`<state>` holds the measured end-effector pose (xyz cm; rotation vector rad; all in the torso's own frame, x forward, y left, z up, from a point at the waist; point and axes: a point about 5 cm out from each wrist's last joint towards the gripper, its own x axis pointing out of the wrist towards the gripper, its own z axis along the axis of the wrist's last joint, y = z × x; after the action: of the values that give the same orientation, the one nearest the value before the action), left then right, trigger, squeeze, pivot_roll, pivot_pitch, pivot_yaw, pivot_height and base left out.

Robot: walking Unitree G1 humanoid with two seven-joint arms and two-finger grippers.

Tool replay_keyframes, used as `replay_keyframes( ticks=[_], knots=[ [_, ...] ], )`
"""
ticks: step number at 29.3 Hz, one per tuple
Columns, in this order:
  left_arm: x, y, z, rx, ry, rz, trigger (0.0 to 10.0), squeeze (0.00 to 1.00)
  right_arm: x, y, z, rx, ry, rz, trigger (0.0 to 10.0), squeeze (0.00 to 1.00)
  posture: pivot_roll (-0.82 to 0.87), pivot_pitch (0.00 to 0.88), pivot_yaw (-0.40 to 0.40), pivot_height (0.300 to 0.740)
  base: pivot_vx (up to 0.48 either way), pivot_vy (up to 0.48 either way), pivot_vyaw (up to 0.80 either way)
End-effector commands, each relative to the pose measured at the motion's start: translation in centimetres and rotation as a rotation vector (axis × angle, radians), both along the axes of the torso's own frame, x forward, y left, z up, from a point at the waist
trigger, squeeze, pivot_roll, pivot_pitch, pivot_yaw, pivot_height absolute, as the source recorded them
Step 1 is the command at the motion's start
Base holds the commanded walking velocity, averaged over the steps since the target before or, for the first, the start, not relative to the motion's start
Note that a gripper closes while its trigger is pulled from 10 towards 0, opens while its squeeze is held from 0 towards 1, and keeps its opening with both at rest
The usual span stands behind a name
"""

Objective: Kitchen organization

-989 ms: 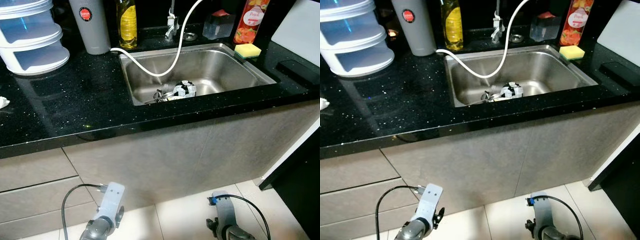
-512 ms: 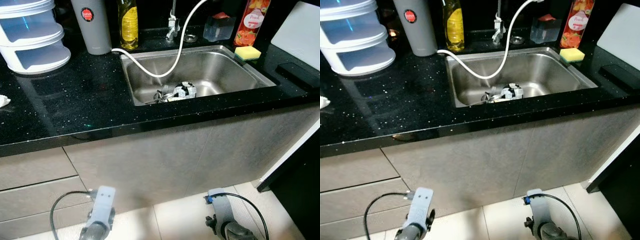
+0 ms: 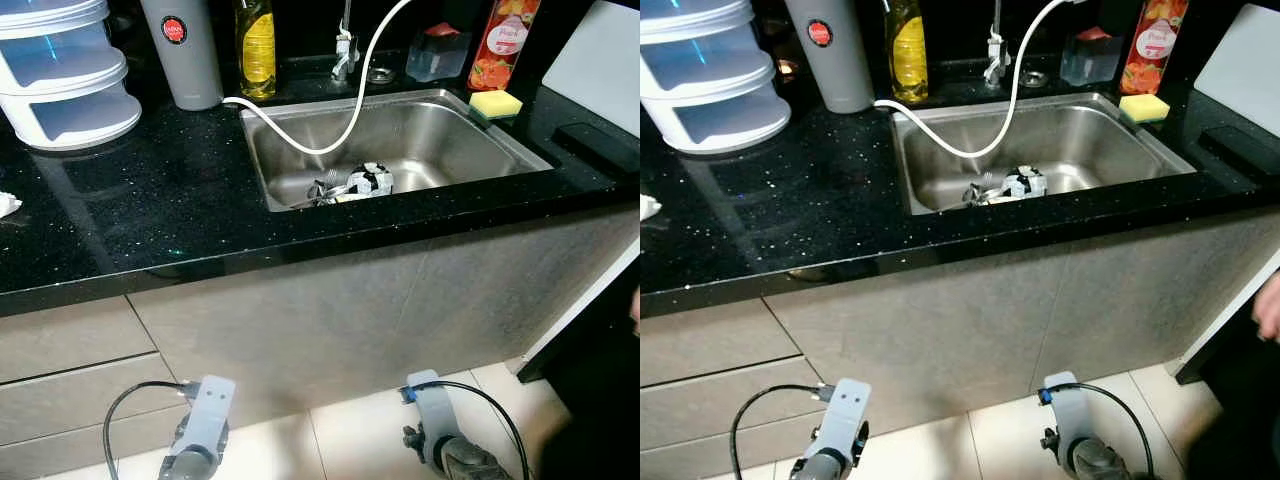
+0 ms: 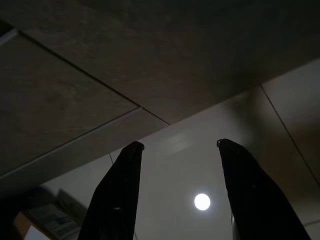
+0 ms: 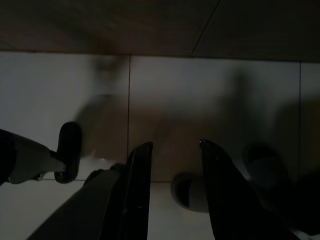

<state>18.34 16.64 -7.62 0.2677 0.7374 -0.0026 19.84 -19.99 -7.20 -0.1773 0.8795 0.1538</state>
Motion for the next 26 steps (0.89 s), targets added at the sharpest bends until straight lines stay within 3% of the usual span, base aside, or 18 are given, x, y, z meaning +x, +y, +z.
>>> replay_keyframes(
  ticks=[1, 5, 11, 26],
  knots=[
    [-0.2, 0.4, 0.0, 0.002, -0.003, 0.014, 10.0, 0.00, 0.3, 0.4, 0.1, 0.010, -0.015, 0.005, 10.0, 0.00, -0.05, 0.000, 0.028, 0.740, 0.000, 0.000, 0.00],
    [-0.4, 0.2, -0.2, -0.021, 0.012, 0.007, 10.0, 0.00, 1.4, 1.4, 0.7, 0.035, -0.047, 0.020, 10.0, 0.00, -0.04, 0.000, 0.009, 0.740, 0.000, 0.000, 0.00],
    [-0.1, 0.9, -0.1, -0.066, 0.010, 0.060, 10.0, 0.00, 1.5, 1.2, 0.6, 0.016, -0.033, 0.027, 10.0, 0.00, -0.02, 0.000, 0.022, 0.740, 0.000, 0.000, 0.00],
    [0.1, 3.3, 0.2, -0.035, 0.009, 0.110, 10.0, 0.00, 1.8, 0.4, 0.9, -0.006, -0.028, 0.027, 10.0, 0.00, 0.01, 0.000, -0.003, 0.740, 0.000, 0.000, 0.00]
  ],
)
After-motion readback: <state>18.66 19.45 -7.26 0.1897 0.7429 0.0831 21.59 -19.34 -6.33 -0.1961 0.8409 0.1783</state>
